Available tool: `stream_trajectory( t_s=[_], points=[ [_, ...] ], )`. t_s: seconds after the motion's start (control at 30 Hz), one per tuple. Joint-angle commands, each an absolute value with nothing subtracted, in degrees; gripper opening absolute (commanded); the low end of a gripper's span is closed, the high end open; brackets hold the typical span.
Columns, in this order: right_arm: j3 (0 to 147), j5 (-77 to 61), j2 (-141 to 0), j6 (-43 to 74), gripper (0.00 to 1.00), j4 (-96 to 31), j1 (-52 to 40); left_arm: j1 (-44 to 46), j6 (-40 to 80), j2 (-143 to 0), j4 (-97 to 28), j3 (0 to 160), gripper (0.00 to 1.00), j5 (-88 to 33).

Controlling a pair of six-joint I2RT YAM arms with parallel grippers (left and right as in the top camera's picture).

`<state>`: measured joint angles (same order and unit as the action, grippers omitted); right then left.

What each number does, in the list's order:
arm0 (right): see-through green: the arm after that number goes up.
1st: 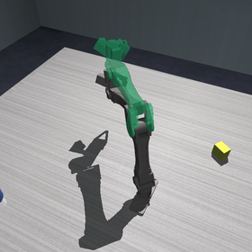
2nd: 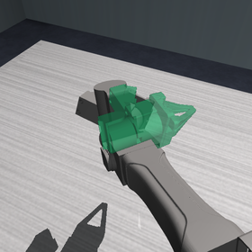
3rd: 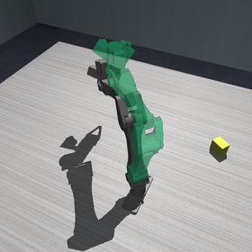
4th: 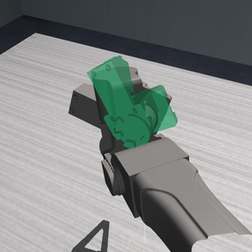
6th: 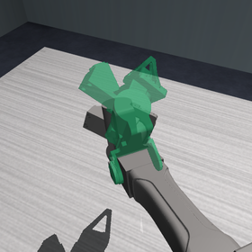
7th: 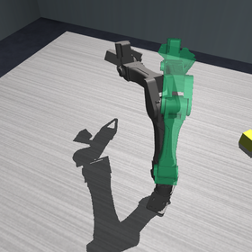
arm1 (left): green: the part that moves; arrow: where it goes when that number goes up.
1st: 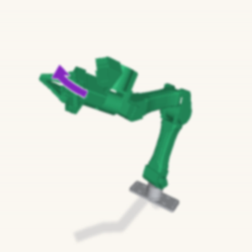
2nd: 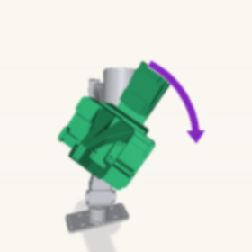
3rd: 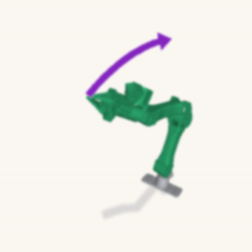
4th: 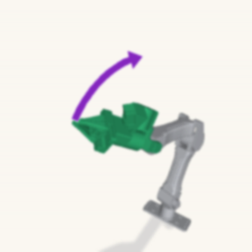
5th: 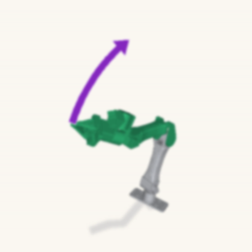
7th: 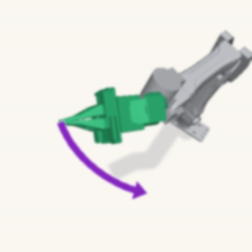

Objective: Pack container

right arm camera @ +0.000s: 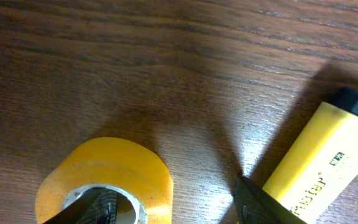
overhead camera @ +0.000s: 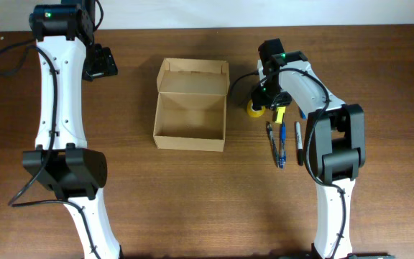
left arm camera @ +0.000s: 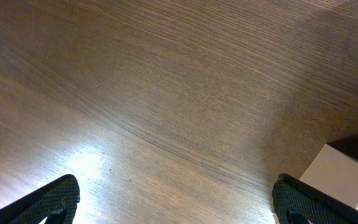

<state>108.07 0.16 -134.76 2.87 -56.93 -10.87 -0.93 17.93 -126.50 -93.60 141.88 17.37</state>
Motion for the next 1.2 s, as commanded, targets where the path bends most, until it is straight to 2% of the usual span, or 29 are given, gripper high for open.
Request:
stream_trajectory(
  t_s=[0.0,0.17,0.6,0.93,1.17],
  points=[
    [106.5,0.71,-135.48,3.29,0.47,-56.01,-11.22,-1.08,17.67,-126.3,-93.49,141.58,1.0,17.34],
    [106.52,0.71,-135.48,3.29,0.05,-56.05,-11.22,-1.08,17.67,-126.3,-93.49,141.58,1.0,17.34],
    [116.05,0.71,-131.66,3.49,0.04,-63.79,-11.18,-1.08,17.67,-126.3,-93.49,141.58,1.0,17.34],
    [130.61,0.45,-127.44,3.49,0.04,-74.78,-12.19,-1.08,17.67,-126.3,-93.49,141.58,1.0,17.34],
    [144.59,0.14,-125.58,1.45,0.04,-83.31,-17.91,-1.08,17.67,-126.3,-93.49,141.58,1.0,17.34]
  ],
)
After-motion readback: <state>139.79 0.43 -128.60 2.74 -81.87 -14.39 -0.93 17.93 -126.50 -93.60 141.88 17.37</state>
